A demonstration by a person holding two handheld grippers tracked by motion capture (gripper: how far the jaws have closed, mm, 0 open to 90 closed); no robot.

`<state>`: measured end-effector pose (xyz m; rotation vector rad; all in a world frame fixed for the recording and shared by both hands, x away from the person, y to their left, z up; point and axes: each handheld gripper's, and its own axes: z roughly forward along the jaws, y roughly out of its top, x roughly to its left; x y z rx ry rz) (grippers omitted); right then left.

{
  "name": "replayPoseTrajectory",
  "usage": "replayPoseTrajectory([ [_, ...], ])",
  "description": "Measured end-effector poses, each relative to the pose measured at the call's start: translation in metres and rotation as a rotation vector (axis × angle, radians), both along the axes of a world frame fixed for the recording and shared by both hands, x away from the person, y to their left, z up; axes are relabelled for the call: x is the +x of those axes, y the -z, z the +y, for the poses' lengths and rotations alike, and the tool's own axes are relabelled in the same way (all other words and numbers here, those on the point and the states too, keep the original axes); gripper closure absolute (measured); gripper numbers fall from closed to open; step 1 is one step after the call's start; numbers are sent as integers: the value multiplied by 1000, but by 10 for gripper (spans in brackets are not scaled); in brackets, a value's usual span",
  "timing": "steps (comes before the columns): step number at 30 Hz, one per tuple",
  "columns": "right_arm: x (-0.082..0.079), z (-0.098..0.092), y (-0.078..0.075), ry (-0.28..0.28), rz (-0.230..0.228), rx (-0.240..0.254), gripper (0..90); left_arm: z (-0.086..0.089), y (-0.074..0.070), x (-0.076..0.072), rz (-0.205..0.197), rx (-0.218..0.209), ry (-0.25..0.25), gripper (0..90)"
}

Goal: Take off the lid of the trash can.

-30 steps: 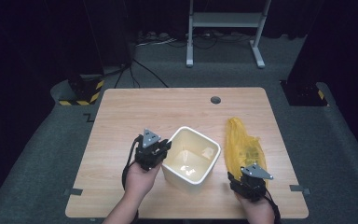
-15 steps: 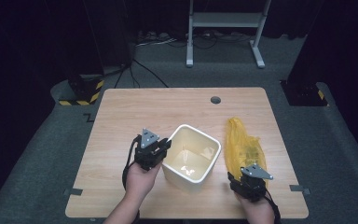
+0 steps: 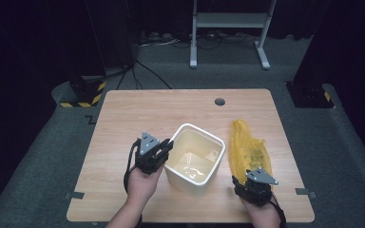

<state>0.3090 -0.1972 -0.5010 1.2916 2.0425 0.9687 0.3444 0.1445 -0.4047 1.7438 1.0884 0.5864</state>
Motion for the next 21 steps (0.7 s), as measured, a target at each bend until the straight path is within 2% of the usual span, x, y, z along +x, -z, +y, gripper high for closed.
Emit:
replayPoseTrajectory([
  [4,0,-2,-1,-3,5,29,402,1,-2,-2,-16,-4,-2,801],
  [8,-1,-3,-1,8,3,17,392,3,-5,-4,-37,-19,0,803],
  [12,1,-3,-2,19,12,32,377,5,-7,-5,-44,-27,4,803],
  [18,0,0,-2,21,-10,12,381,9,-13,-9,-87,-58,-4,805],
  [21,0,0,-3,15,-11,39,390,12,-18,-12,-111,-72,-10,806],
])
